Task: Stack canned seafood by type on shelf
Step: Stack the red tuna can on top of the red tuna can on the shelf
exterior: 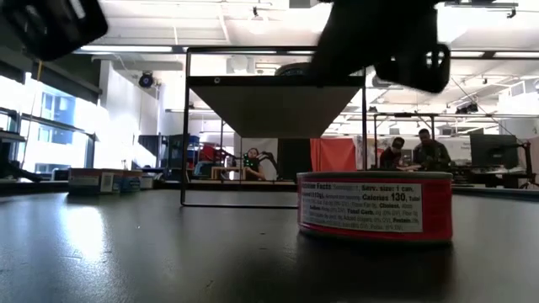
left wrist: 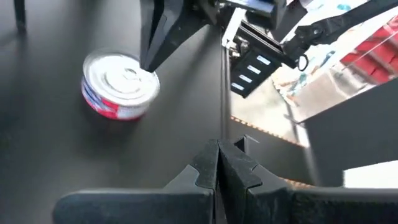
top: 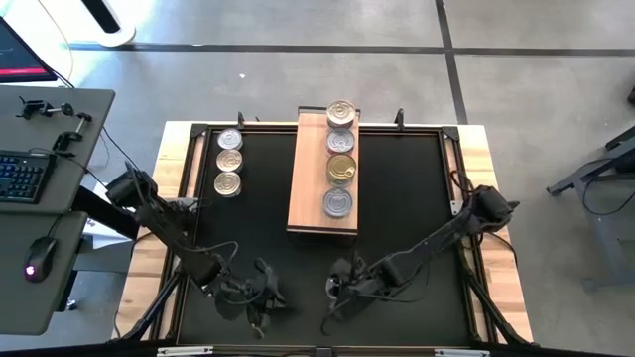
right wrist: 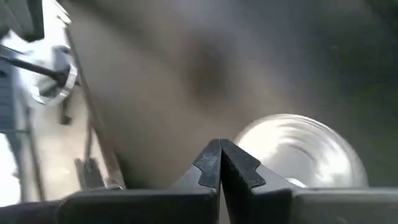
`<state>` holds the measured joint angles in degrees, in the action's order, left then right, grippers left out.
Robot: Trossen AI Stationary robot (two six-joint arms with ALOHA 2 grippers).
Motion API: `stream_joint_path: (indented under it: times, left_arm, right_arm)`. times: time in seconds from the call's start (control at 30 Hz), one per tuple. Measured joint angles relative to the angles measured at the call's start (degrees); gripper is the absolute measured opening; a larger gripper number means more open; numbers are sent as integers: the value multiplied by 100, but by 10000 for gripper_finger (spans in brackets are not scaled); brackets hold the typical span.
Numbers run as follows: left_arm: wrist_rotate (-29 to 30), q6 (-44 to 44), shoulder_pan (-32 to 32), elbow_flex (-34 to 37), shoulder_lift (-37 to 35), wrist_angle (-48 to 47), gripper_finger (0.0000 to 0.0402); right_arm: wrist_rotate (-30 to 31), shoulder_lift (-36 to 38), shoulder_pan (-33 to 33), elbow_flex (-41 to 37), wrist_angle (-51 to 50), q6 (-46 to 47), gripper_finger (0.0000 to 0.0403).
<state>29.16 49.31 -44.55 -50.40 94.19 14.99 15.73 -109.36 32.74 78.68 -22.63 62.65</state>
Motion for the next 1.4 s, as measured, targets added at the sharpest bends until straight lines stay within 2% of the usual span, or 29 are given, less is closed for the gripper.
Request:
stream_joint_path:
  times: [0.13,0.27,0.43,0.6,0.73,0.93,1.4]
  left_arm:
    - [10,-838,360,-3,0,56,0]
    - [-278,-1481,948,-44,117,434,0]
    - [-988,-2885,1418,-689,911,590,0]
    - [-1076,-3955,1492,-1390,1811,469,0]
    - [-833,-4047,1503,-1513,2135,432,0]
    - [-133,-4047,1529,-1516,2173,-85,0]
    - [-837,-3298,1590,-1502,2247,-458,0]
  right_arm:
    - [-111,115,270,215,-1033,138,0]
    - [-273,93,692,-22,-1691,918,0]
    - [-278,93,1055,-704,-1306,2237,0]
    - [-225,93,958,-1184,-540,2591,0]
    - [-133,87,815,-1221,-585,2355,0]
    - [-129,87,582,-1221,-625,1967,0]
    - [-129,87,323,-1216,-518,1635,0]
